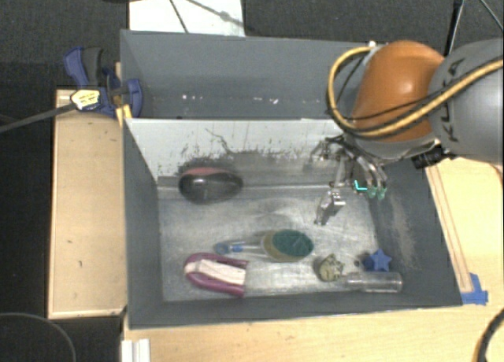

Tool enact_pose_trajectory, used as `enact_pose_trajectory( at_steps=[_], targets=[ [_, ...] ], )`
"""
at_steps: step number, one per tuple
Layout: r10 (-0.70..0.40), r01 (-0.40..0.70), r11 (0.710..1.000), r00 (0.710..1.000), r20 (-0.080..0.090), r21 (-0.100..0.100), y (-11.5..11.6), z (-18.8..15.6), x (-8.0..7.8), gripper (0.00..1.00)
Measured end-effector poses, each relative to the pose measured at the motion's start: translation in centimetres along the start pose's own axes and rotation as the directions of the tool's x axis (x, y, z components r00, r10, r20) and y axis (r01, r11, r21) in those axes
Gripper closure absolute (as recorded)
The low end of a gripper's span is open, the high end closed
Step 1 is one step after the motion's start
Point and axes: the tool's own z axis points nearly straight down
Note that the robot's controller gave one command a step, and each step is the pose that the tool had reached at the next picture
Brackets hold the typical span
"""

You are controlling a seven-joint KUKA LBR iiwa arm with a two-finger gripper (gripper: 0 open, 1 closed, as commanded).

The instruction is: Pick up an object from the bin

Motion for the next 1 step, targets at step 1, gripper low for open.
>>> enact_pose_trajectory(
  at_steps=[1],
  targets=[
    [-0.178, 0.178, 0.984, 0.984, 0.009, 0.002, 7.5, 9.89, 6.31, 0.0]
  ],
)
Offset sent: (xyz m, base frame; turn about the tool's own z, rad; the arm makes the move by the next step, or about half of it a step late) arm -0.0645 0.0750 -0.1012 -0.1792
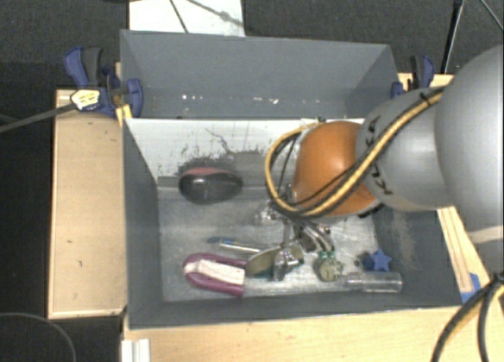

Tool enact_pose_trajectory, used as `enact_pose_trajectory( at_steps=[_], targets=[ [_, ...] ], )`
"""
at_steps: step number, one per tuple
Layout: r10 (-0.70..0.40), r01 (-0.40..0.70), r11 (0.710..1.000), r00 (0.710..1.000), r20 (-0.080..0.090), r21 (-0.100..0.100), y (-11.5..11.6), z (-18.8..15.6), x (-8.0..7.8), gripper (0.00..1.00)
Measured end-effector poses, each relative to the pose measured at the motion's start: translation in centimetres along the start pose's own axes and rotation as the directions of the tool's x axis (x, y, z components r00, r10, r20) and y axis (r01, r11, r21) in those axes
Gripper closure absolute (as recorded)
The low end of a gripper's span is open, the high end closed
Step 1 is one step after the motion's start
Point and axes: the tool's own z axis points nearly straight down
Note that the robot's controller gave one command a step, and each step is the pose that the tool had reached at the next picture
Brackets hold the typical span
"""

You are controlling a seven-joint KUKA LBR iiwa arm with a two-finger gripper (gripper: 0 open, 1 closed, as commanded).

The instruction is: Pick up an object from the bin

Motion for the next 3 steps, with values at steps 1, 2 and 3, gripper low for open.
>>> enact_pose_trajectory(
  at_steps=[1, 2, 3],
  targets=[
    [0.004, -0.004, 1.0, 1.0, 0.014, 0.0, -0.1, -0.3, -0.4, 1.0],
    [-0.039, 0.039, 0.999, 0.999, 0.005, 0.0, -2.2, -11.5, 0.7, 1.0],
    [-0.036, 0.036, 0.999, 0.999, 0.008, 0.0, -1.9, -24.6, 0.8, 1.0]
  ],
)
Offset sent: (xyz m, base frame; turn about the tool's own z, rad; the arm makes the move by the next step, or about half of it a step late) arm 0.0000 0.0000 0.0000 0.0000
